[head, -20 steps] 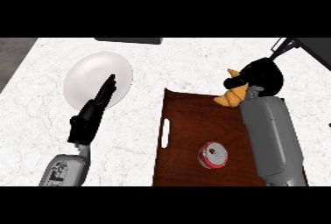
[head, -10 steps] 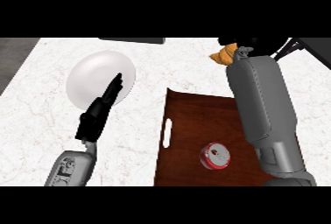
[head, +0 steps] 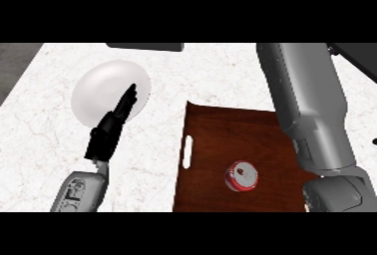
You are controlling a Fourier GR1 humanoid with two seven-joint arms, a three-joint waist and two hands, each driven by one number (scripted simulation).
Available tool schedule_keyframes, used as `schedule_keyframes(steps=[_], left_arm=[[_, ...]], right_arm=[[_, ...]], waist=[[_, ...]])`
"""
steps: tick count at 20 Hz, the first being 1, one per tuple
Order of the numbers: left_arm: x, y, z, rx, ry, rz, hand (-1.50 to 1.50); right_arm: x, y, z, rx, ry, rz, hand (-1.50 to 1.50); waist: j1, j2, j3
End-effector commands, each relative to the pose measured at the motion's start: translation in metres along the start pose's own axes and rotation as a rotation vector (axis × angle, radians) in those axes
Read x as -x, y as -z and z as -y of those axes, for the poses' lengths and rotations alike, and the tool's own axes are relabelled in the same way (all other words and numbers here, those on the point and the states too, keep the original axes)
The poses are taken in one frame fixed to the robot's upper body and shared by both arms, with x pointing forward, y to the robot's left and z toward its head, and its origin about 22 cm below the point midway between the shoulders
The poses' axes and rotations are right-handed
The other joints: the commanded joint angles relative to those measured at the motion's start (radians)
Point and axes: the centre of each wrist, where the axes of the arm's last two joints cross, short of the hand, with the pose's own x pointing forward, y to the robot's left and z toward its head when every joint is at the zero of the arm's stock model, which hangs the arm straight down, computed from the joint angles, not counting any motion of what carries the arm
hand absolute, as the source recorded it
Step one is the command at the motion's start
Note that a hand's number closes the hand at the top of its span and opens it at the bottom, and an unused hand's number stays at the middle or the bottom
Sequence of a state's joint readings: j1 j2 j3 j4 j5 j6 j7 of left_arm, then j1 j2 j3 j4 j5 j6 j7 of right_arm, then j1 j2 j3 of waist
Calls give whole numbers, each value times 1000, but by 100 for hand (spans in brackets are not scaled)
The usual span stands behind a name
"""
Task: Pick the croissant from the tray and place it in the tiered shelf
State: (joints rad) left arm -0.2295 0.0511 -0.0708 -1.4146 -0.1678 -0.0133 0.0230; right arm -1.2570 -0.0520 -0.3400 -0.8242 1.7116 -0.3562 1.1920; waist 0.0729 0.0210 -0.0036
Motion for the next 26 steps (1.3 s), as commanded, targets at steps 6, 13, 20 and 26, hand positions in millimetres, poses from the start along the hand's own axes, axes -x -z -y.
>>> schedule_keyframes(steps=[6, 13, 20, 26], left_arm=[[6, -8, 1, -22, 5, -6, 0], [3, -1, 1, -20, -15, 1, 0], [3, -1, -9, -24, -14, -13, 0], [1, -12, -12, -24, 10, -17, 0]], right_arm=[[-28, 41, 35, 245, -57, -208, 150], [-37, 59, 50, 305, -56, -234, 150], [-19, 96, 54, 397, -82, -242, 150], [-16, 117, 60, 415, -158, -219, 150]], waist=[[-21, -7, 1], [-28, -3, 2], [-36, -5, 2], [-20, -3, 3]])
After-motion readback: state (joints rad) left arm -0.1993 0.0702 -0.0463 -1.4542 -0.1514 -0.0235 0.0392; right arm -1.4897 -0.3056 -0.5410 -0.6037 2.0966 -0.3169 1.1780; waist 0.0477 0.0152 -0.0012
